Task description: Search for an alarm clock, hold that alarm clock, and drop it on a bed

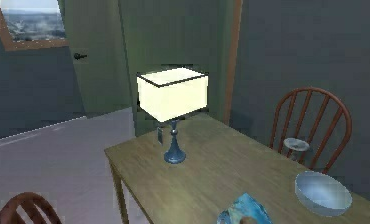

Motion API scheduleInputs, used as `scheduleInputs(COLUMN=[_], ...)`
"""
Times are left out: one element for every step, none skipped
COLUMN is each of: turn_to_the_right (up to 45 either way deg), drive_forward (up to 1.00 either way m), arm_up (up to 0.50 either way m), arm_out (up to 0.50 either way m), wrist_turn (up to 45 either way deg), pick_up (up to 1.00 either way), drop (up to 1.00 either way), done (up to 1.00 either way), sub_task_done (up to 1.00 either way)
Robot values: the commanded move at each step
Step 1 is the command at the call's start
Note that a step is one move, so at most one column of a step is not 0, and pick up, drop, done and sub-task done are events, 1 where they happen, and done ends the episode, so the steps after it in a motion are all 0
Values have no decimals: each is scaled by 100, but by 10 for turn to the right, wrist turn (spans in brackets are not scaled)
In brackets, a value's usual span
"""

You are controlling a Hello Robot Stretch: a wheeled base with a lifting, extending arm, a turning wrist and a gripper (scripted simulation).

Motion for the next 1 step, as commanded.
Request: scheduleInputs(turn_to_the_right=[-30], drive_forward=[0], arm_up=[0], arm_out=[0], wrist_turn=[0], pick_up=[0], drop=[0], done=[0], sub_task_done=[0])
